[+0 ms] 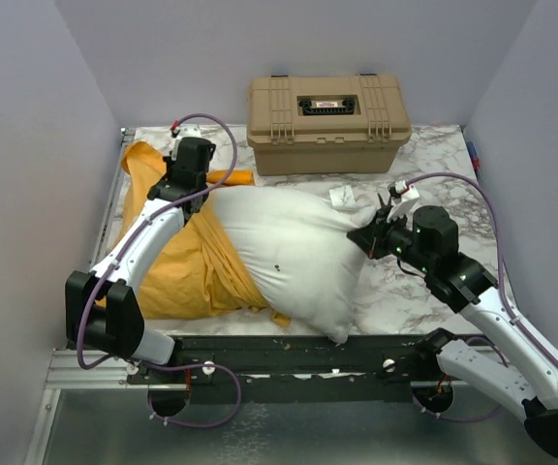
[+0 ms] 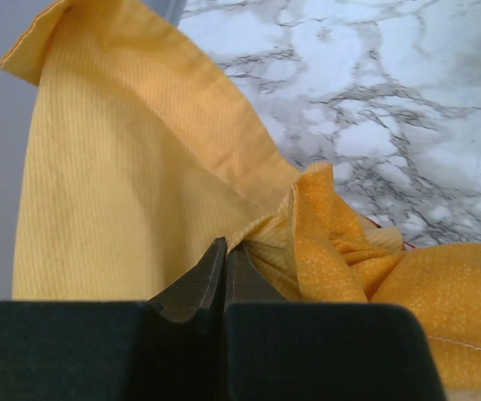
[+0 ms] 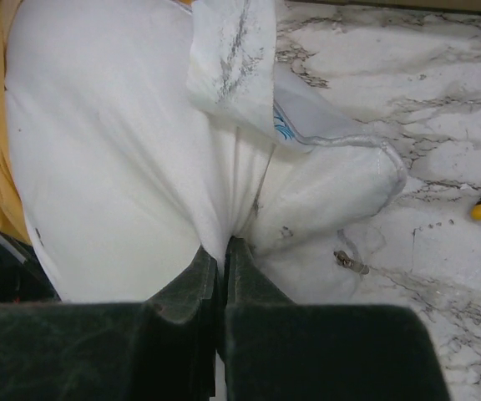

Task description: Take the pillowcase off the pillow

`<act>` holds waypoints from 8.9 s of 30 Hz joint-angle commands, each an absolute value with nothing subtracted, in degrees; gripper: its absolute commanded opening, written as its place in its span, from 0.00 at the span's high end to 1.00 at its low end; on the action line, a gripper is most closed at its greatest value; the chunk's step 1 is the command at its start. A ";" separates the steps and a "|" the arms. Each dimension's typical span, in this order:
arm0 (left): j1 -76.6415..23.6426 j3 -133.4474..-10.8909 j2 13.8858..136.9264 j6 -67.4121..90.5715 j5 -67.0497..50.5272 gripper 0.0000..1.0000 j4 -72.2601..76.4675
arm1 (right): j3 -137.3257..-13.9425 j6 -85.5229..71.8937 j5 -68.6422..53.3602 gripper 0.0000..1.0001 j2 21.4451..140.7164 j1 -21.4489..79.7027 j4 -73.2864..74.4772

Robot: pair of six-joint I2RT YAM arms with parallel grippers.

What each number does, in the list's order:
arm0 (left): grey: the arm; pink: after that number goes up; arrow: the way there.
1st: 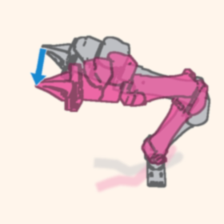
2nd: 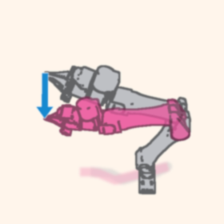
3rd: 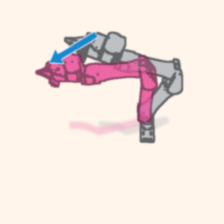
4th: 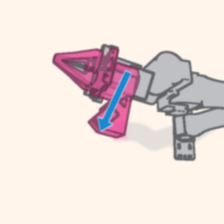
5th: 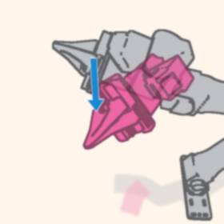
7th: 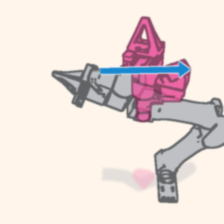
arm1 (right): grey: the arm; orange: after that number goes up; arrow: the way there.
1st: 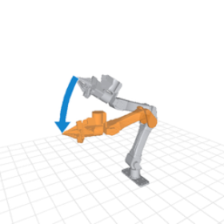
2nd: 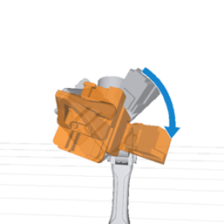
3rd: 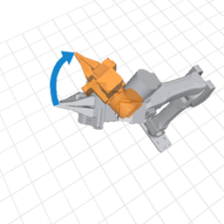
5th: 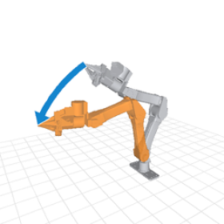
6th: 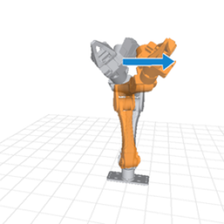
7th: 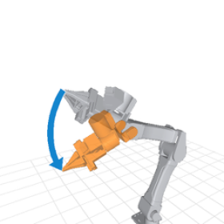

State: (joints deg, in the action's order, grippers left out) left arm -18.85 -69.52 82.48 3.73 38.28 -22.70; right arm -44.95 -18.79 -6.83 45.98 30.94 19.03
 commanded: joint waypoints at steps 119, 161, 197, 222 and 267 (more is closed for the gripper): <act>-28.39 -41.29 58.49 29.43 -11.83 0.74 -21.10 | -53.01 -15.47 -1.54 1.00 70.98 51.81 5.76; -13.14 -54.49 57.59 13.97 36.38 0.56 -27.50 | -45.95 -14.46 -12.83 0.83 43.42 48.08 27.20; -13.97 -55.91 62.55 11.21 -2.81 0.35 -16.16 | -65.11 -15.56 -23.55 0.01 75.88 33.77 16.97; -21.02 -67.13 72.01 12.56 -11.61 0.34 -16.06 | -66.67 -12.22 -35.74 0.99 85.95 35.41 14.02; -16.33 -69.97 80.65 10.45 19.23 1.00 -20.71 | -55.22 -11.83 -14.90 0.99 63.40 40.67 24.21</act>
